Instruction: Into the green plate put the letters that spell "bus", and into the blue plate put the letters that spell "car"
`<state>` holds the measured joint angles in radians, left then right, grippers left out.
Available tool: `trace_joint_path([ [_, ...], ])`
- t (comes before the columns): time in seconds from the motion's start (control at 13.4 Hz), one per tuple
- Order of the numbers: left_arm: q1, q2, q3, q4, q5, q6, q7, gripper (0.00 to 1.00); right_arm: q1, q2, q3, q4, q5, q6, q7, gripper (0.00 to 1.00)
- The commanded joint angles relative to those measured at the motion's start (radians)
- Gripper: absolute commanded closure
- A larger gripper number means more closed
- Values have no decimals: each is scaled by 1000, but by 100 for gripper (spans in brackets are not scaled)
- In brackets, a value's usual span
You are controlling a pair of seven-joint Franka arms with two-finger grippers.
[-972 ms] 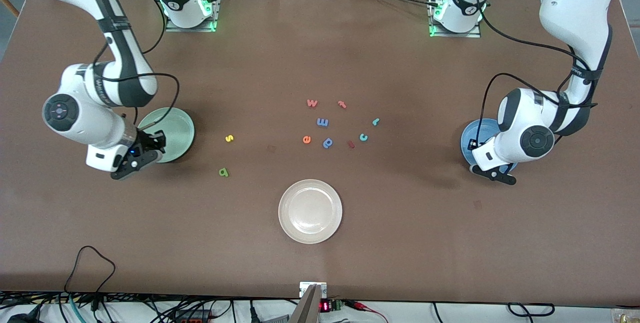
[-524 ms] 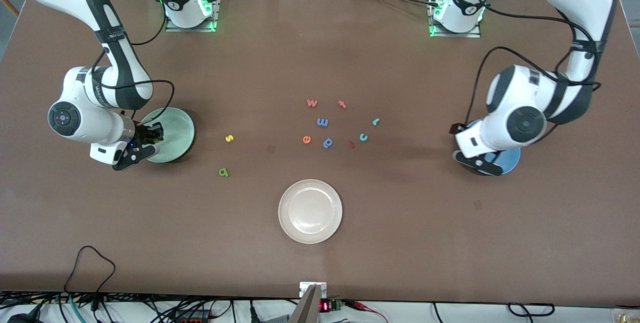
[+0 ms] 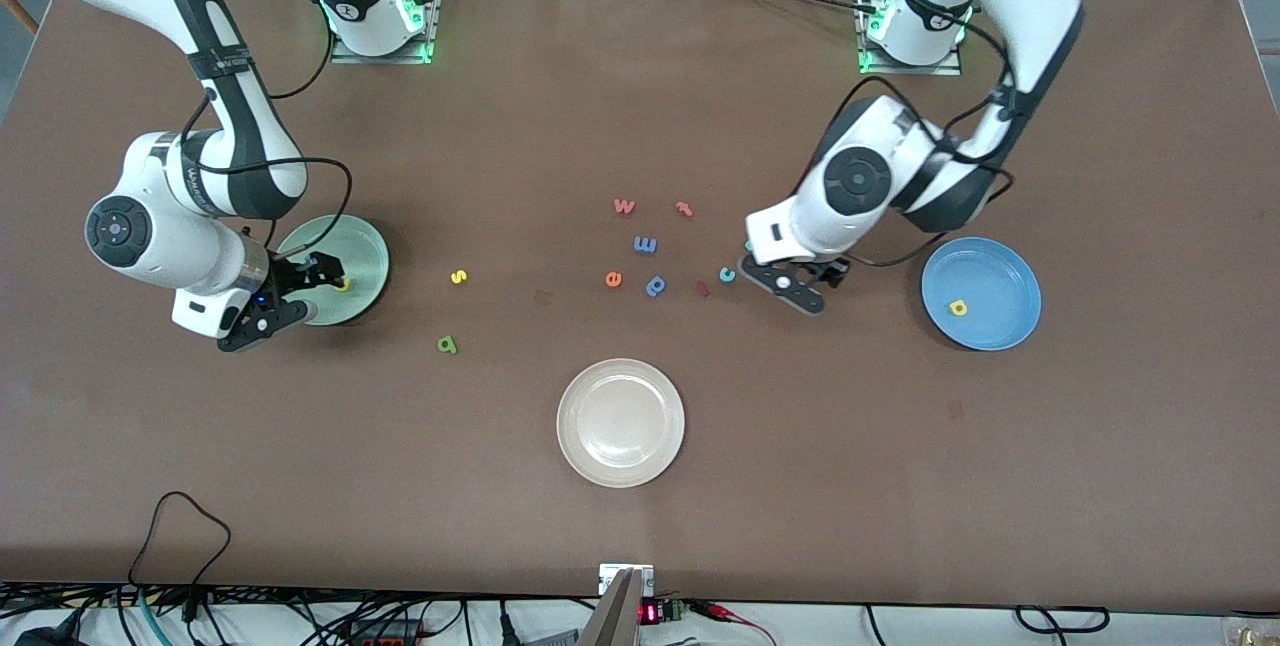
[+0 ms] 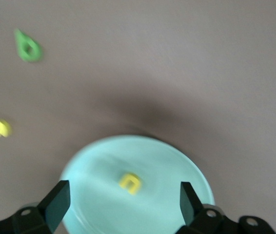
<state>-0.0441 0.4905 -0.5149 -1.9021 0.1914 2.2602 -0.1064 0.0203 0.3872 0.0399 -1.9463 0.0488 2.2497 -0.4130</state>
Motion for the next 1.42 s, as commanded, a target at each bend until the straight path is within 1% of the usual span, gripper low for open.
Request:
trace_joint_path([
  [0.0,-37,65,3,2,3,108,-41,6,93,47,0,84,32,10,86,5],
  [0.07,-45,89,3,2,3,160,-39,7,119,70,-1,111,31,10,82,13],
  [0.15,-62,121,4,-2,5,224,-39,11,145,94,-2,134,28,11,76,23],
  [0.22,-85,137,7,-3,6,237,-39,13,180,114,-2,151,25,11,85,40],
  [0.3,-103,137,25,-12,28,237,-39,15,206,131,-6,162,26,13,88,48],
  [0.37,-106,143,35,-14,73,237,-41,18,213,156,-8,177,28,16,88,49],
  [0.52,-106,172,39,-12,137,254,-42,23,239,197,-11,187,26,72,85,49],
  [0.67,-106,187,41,-11,181,269,-42,31,256,226,-11,187,23,132,83,49],
  [0.75,-106,189,41,-11,195,269,-42,38,262,237,-12,187,23,148,83,49],
  [0.82,-108,191,41,-11,200,269,-44,45,263,245,-12,187,23,166,83,49],
  [0.9,-106,192,41,-14,200,268,-48,56,265,255,-12,187,23,189,82,49],
  [0.97,-106,191,41,-14,200,262,-49,70,271,259,-14,187,22,203,77,49],
  [1.05,-106,191,39,-14,200,260,-49,79,273,263,-23,187,22,208,74,49],
  [1.12,-106,184,41,-14,200,256,-49,87,273,265,-29,187,20,209,71,49],
  [1.2,-99,171,39,-11,200,225,-47,89,273,266,-29,187,20,214,69,49],
  [1.35,-88,93,38,6,200,69,-52,88,277,278,-32,185,16,232,71,49],
])
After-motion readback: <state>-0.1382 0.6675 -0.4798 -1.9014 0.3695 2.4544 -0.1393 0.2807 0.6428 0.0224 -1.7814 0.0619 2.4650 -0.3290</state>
